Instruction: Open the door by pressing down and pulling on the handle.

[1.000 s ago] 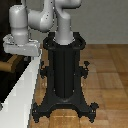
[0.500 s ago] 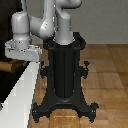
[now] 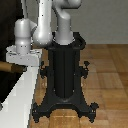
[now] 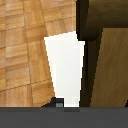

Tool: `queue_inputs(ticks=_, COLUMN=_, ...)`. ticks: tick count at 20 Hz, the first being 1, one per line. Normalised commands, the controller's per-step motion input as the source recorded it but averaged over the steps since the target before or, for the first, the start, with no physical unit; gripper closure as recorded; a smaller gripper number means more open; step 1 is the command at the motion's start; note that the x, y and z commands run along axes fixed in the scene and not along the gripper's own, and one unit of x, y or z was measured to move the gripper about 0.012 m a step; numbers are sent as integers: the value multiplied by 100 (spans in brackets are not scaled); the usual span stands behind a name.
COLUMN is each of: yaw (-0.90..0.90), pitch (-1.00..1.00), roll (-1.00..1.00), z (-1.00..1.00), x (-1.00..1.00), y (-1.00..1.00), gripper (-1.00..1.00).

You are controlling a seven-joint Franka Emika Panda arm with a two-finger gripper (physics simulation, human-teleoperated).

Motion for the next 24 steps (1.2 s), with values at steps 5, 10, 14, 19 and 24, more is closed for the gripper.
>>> queue_inputs(ticks=5, yaw=0, pitch=-9, roll=0, z=-40, x=0, y=0, gripper=100)
queue_inputs(ticks=10, yaw=0, pitch=-9, roll=0, z=-40, x=0, y=0, gripper=100)
queue_inputs(ticks=14, yaw=0, pitch=-11, roll=0, z=-50, x=0, y=0, gripper=100)
queue_inputs(ticks=19, yaw=0, pitch=-6, roll=0, z=-40, x=0, y=20, gripper=100)
queue_inputs(ticks=24, yaw=0, pitch=0, roll=0, z=0, x=0, y=40, gripper=100)
